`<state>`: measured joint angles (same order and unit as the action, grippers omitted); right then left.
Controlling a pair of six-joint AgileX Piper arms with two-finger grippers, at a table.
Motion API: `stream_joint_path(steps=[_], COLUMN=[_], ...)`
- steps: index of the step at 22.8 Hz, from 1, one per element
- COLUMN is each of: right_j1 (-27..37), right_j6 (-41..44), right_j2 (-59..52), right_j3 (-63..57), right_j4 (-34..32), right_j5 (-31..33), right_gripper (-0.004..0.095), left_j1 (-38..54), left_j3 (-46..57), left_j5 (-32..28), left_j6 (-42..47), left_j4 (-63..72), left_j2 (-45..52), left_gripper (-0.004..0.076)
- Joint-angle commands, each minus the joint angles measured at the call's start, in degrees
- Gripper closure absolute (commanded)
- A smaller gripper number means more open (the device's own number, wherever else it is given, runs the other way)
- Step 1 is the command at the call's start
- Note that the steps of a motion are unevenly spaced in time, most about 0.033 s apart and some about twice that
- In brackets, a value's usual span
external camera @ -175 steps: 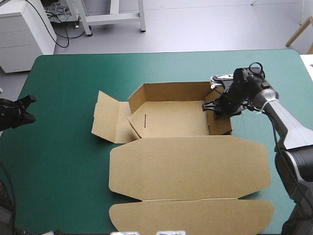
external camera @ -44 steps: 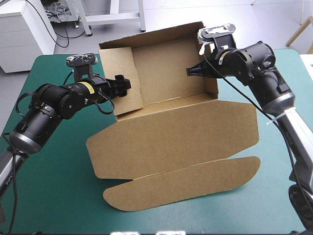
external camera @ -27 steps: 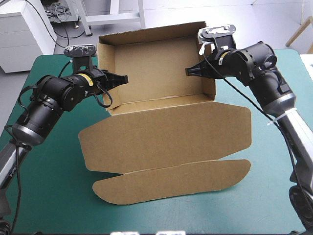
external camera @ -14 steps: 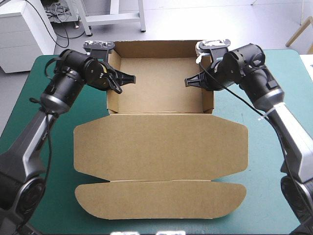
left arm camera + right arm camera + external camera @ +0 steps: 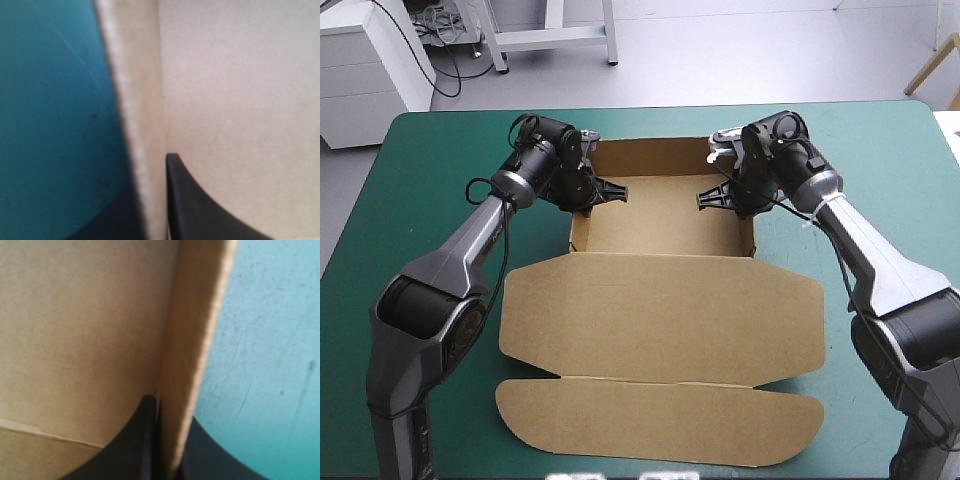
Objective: Fold the box
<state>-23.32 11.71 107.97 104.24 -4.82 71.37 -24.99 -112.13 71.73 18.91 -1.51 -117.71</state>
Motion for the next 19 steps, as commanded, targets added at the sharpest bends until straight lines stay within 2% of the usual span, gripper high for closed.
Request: stream_joint_path(steps=[1,8,10,12,13,16,19], right_j1=[0.4,2.2,2.6,2.6,2.6,2.6,2.6], right_j6=[-3.0,-2.6,-3.3,-3.9,-4.0,-4.0,-4.3], right_j2=[-1.9,1.5,2.4,2.5,2.5,2.5,2.5], right_j3=[0.8,0.6,0.6,0.6,0.6,0.6,0.6], right_j4=[4.4,3.5,4.8,5.6,5.8,5.8,5.9], right_j5=[-2.4,-2.8,-2.4,-2.4,-2.8,-2.7,-2.4], right_gripper=[0.0905,0.0907,0.0900,0.0851,0.0761,0.0510,0.0210], left_j1=[-0.8,-0.8,-0.7,-0.7,-0.7,-0.7,-0.7], left_j3=[-1.6,-1.6,-1.6,-1.6,-1.6,-1.6,-1.6], left_j5=[2.5,2.4,2.4,2.4,2.4,2.4,2.4], left_j6=[-1.2,-1.2,-1.2,-1.7,-2.9,-3.1,-3.1], left_j4=[1.9,0.4,0.6,0.6,0.9,0.9,0.9], left_j2=[2.6,1.7,1.2,0.9,0.9,0.9,0.9], left_gripper=[0.0734,0.0724,0.0674,0.0591,0.0491,0.0298,0.0171])
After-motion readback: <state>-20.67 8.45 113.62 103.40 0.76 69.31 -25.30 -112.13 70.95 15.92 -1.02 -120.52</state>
